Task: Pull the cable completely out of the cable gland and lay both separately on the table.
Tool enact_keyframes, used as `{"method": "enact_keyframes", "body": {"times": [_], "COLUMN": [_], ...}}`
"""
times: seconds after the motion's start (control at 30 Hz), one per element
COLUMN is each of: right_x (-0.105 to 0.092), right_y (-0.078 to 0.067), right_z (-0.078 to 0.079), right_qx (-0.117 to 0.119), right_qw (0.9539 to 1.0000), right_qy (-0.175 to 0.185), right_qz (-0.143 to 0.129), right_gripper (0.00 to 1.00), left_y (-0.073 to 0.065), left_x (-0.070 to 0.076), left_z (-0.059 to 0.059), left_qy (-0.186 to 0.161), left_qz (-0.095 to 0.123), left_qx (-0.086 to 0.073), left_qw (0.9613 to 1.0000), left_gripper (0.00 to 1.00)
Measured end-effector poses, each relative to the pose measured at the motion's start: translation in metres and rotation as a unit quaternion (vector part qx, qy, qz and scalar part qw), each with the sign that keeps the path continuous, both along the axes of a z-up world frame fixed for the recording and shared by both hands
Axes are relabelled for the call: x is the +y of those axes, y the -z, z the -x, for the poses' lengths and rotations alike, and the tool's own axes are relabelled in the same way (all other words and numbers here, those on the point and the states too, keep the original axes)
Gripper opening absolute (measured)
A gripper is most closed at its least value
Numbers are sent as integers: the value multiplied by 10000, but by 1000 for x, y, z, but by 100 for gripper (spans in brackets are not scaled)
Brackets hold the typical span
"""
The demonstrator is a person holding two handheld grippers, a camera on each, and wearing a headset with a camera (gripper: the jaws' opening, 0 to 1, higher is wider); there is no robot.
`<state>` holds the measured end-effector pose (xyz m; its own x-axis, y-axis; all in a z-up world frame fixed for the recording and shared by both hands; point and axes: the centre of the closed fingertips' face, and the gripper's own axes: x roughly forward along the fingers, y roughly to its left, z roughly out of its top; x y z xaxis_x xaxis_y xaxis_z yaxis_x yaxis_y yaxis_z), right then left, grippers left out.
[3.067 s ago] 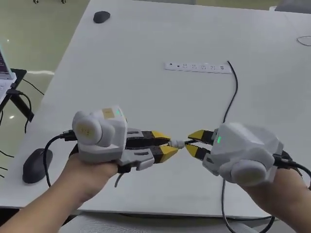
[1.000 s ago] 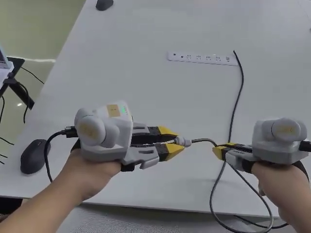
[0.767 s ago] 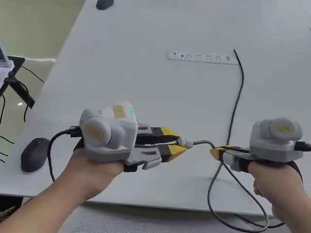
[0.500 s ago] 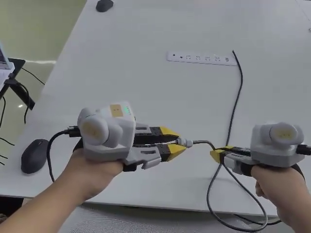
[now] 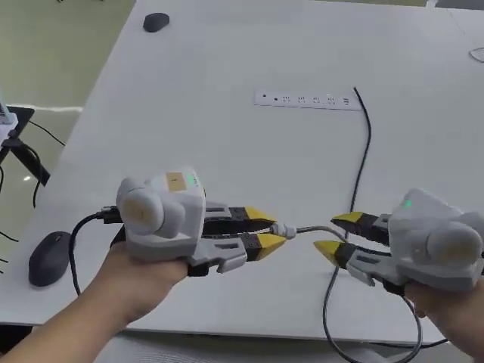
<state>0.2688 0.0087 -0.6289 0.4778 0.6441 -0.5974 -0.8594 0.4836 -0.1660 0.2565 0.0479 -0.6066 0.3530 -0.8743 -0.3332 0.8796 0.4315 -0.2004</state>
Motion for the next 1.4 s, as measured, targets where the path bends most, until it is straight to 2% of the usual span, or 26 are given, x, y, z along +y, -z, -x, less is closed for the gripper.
{"method": "enact_keyframes", "body": {"times": [0.07, 0.1, 0.23, 0.37, 0.63, 0.7, 0.87, 1.1, 1.13, 1.17, 1.4], "right_x": [9, 16, 24, 25, 28, 29, 28, 27, 21, 19, 2], "right_y": [-6, -7, -4, -2, 2, 3, 4, 7, 10, 11, 17], "right_z": [1, 3, 3, 3, 6, 6, 5, 4, 0, -2, -14], "right_qx": [-151, -186, -312, -419, -495, -542, -350, -153, -169, -147, 267], "right_qw": [9998, 9993, 9977, 9953, 9925, 9917, 9949, 9971, 9972, 9976, 9994], "right_qy": [-142, -327, -534, -728, -974, -996, -822, -663, -553, -485, 58], "right_qz": [33, 40, 268, 478, 554, 609, 470, 342, 465, 475, 198], "right_gripper": [22, 20, 18, 14, 3, 2, 1, 1, 1, 1, 1], "left_y": [2, 2, 4, 4, 5, 5, 7, 8, 7, 6, -2], "left_x": [0, 0, -1, -2, -1, -1, -1, -1, 1, 2, 4], "left_z": [-1, -1, -1, -2, -4, -3, -3, -2, -3, -4, -8], "left_qy": [9, 15, 33, 36, 12, 20, -12, -7, -34, -50, -119], "left_qz": [-10, -7, -11, 11, 28, 8, 33, 0, 31, 65, 211], "left_qx": [19, 33, 48, 51, 103, 109, 158, 133, 132, 130, 124], "left_qw": [10000, 10000, 10000, 10000, 9999, 9999, 9999, 9999, 9999, 9999, 9996], "left_gripper": [14, 14, 14, 14, 14, 14, 14, 14, 14, 14, 14]}}
